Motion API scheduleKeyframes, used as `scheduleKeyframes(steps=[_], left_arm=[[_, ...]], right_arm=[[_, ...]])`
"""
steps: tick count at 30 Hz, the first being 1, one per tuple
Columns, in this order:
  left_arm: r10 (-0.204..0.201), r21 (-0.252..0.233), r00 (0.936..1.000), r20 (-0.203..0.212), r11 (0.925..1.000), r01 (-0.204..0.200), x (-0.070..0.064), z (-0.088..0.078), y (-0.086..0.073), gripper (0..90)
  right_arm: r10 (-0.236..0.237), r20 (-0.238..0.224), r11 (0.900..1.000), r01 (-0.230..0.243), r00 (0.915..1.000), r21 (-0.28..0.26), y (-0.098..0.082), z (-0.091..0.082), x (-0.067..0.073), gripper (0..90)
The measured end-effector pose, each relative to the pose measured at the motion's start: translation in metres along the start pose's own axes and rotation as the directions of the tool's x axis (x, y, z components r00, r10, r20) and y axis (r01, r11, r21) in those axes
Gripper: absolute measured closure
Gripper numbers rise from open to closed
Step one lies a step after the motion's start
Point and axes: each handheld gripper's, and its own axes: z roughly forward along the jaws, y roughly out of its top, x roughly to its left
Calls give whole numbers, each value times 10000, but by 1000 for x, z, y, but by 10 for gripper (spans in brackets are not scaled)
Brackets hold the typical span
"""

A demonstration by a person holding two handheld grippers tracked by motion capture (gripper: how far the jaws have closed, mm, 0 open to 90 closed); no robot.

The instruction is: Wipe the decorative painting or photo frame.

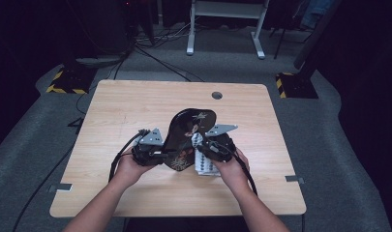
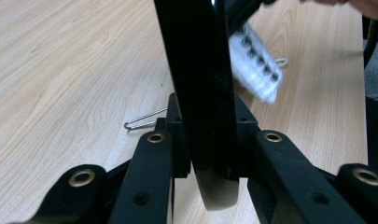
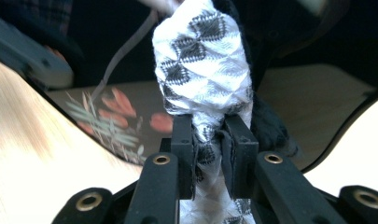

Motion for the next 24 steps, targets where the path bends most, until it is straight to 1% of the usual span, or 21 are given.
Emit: scheduleKeyframes(steps=[1, 3, 5, 6, 9, 12, 14, 15, 18, 20, 22, 24], left_arm=[[12, 0, 10000, -1, 10000, -12, 0, 0, 0, 764], [14, -5, 10000, -8, 10000, -14, 0, 0, 0, 764], [6, -7, 10000, 11, 10000, -6, 0, 0, 0, 763], [7, -10, 10000, 11, 10000, -7, 0, 0, 0, 763], [11, -5, 10000, 0, 10000, -11, 0, 0, 0, 763], [13, -8, 10000, 4, 10000, -13, 0, 0, 0, 763], [3, -6, 10000, -5, 10000, -3, 0, 0, 0, 764], [-23, -3, 10000, -3, 10000, 23, 0, 0, 0, 764], [-85, -2, 10000, 44, 10000, 85, 1, 0, 0, 763], [-73, 4, 10000, 37, 10000, 73, 1, 0, 0, 763], [-85, 4, 10000, 48, 10000, 85, 1, 0, 0, 764], [-83, 7, 10000, 47, 10000, 83, 1, 0, 0, 765]], right_arm=[[25, -8, 10000, -25, 10000, 48, -1, 1, 0, 773], [-25, 16, 9999, 25, 10000, 157, 2, 0, -1, 773], [-58, 58, 9999, 57, 10000, 114, 5, -3, -1, 773], [-99, 99, 9999, 100, 9999, -81, 10, -8, -2, 773], [-98, 257, 9990, 109, 9996, -428, 22, -21, -6, 773], [-76, 323, 9980, 96, 9994, -632, 28, -27, -9, 773], [-15, 299, 9976, 36, 9996, -696, 25, -26, -9, 773], [13, 297, 9980, 6, 9996, -639, 22, -24, -9, 773], [146, 193, 9996, -141, 9997, -260, 8, -11, -10, 773], [269, 128, 9996, -268, 9996, -90, 1, -5, -10, 773], [260, 120, 9997, -260, 9996, -2, -2, -2, -9, 773], [203, 141, 9997, -204, 9997, 102, 0, -4, -9, 772]])
